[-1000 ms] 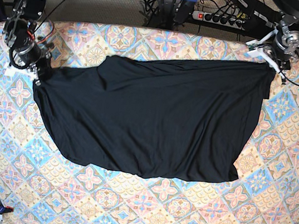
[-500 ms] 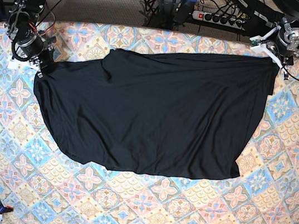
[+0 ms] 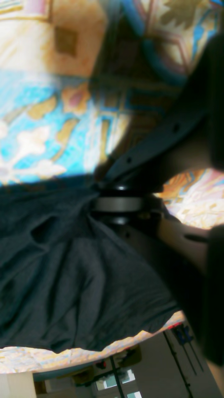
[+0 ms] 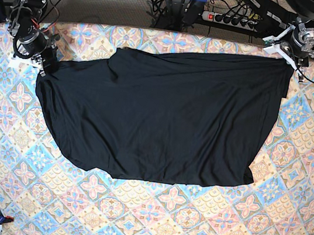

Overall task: Layout the t-shirt on the table in an organized manner, then fold the t-shirt properly
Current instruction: 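Pull both held corners apart and away from the shirt to spread it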

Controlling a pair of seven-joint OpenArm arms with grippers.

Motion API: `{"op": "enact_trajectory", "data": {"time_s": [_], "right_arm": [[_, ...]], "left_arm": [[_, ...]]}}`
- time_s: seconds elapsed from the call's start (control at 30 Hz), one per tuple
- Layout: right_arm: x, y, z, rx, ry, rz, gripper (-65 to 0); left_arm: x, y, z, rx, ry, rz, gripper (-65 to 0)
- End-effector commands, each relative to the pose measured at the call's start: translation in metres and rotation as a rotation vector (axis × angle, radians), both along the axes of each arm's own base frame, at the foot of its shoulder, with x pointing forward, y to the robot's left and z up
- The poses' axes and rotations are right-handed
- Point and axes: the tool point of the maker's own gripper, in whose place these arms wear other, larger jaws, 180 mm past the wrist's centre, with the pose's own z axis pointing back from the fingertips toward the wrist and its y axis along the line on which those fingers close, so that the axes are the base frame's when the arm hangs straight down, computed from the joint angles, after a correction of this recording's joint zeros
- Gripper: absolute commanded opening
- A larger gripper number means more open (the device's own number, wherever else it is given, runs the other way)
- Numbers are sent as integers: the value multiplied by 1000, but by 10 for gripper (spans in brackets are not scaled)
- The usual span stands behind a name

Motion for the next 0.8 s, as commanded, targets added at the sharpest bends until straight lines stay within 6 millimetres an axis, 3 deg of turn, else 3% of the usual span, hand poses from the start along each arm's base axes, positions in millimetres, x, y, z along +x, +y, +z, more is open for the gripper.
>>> {"op": "enact_trajectory", "data": {"time_s": [0.0,0.27,0.67,0.77], "right_arm": [[-18,-25,-6,-73,66,-40,-650],[-33,-34,-8,-80,87,-68,-650],[-34,-33,-9,-77,89,-67,-650],[-28,-31,-1,-87,66,-55,-650]], "left_arm": [[6,12,8,49,-20,3,-650],[6,13,7,52,-18,7,-650],[5,12,6,47,-18,11,-650],[5,12,6,47,-18,11,-631]]}}
